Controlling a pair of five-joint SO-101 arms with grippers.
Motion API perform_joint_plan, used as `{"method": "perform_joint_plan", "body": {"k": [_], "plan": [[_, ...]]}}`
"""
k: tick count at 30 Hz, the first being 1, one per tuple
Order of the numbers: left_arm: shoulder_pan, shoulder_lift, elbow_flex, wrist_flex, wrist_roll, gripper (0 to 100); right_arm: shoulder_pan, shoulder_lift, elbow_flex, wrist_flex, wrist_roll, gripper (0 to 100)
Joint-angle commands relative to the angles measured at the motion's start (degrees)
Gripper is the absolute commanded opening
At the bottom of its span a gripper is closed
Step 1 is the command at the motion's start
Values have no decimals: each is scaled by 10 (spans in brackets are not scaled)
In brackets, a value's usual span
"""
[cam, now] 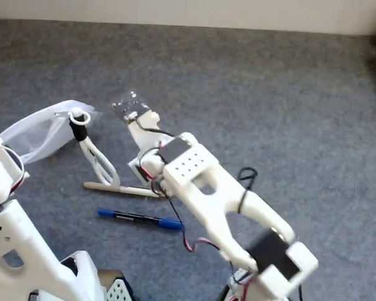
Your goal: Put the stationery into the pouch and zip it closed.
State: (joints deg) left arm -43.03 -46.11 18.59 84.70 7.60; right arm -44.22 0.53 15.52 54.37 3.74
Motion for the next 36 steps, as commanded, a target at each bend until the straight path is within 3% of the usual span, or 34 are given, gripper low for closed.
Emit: {"method": "perform_joint_plan", "body": {"k": [1, 24, 31, 36], "plan": [[-9, -12, -3, -13, -6, 7, 9, 50, -78, 1, -5, 163], [-7, -12, -3, -10, -6, 7, 42, 279, -224, 2, -1, 161], [-7, -12, -3, -10, -6, 7, 63, 279, -224, 3, 1, 40], [-7, -12, -2, -10, -6, 7, 73, 279, -220, 6, 80, 34]]}}
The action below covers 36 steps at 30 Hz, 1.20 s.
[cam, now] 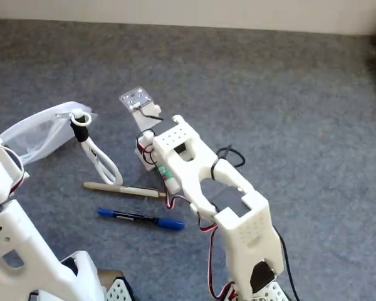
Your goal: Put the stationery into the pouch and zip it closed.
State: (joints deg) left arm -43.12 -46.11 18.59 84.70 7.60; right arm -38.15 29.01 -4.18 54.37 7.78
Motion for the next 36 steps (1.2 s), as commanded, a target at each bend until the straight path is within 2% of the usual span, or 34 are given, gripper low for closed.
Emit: {"method": "perform_joint_plan", "body": {"k": [1, 4, 9, 21, 28, 36], "plan": [[-5, -12, -2, -10, -6, 7, 14, -6, -22, 6, 47, 34], [-5, -12, -2, -10, -6, 7, 16, -7, -25, 16, 47, 33], [17, -12, -2, -9, -5, 7, 19, -15, -37, 102, 47, 33], [83, -12, -3, -9, -6, 7, 22, -145, 0, 128, 47, 33], [144, -12, -7, -9, -6, 7, 22, -276, 78, 126, 47, 33], [229, -12, -8, -9, -9, 7, 19, -492, 175, 124, 47, 33]]}}
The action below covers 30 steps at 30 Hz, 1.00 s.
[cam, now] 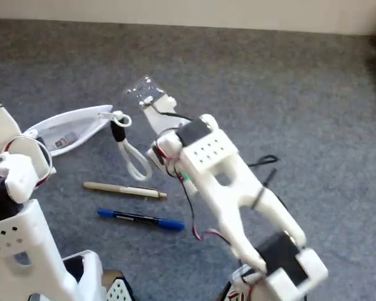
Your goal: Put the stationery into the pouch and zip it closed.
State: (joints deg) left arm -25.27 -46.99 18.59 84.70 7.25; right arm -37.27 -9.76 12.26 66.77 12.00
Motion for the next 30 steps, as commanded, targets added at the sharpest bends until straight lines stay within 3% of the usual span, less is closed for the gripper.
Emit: {"method": "perform_joint_plan", "body": {"k": [1, 10, 14, 19, 30], "plan": [[60, -3, -9, -9, -5, 7, 10, -134, 21, 0, 4, 33], [118, 0, -10, -12, -4, 7, -32, -378, 66, -1, 4, 33], [128, 1, -26, -4, -3, 7, -96, -460, 83, -46, -64, 33], [128, 1, -56, 28, -3, 7, -138, -501, 157, -201, -102, 33], [124, 0, -44, 27, -5, 7, -141, -502, 388, -654, -104, 29]]}}
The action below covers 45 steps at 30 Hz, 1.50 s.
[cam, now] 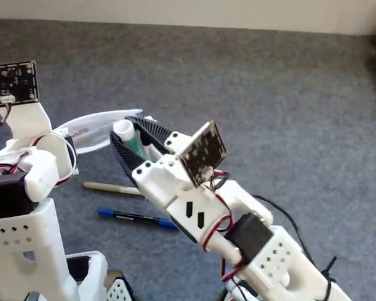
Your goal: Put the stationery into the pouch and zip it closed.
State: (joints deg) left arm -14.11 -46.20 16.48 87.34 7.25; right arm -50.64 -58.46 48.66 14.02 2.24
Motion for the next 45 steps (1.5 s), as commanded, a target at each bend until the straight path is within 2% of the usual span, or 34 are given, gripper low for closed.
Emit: {"method": "perform_joint_plan", "body": {"k": [1, 7, 14, 20, 26, 34, 45], "plan": [[13, -7, -22, 1, -5, 7, -7, -15, 41, -160, -6, 15], [13, -7, -22, 1, -5, 7, -7, -14, 116, -314, -6, 5], [13, -8, -22, 1, -5, 7, -7, 3, 137, -395, -7, 5], [12, -9, -22, 1, -5, 7, -7, 116, 127, -509, -7, 5], [-22, -9, -22, -1, -4, 7, -7, 236, 100, -618, -7, 5], [-23, -9, -16, -3, -5, 7, -7, 281, 92, -683, -7, 5], [-23, -10, -10, -3, -5, 7, -6, 317, 64, -682, -6, 5]]}}
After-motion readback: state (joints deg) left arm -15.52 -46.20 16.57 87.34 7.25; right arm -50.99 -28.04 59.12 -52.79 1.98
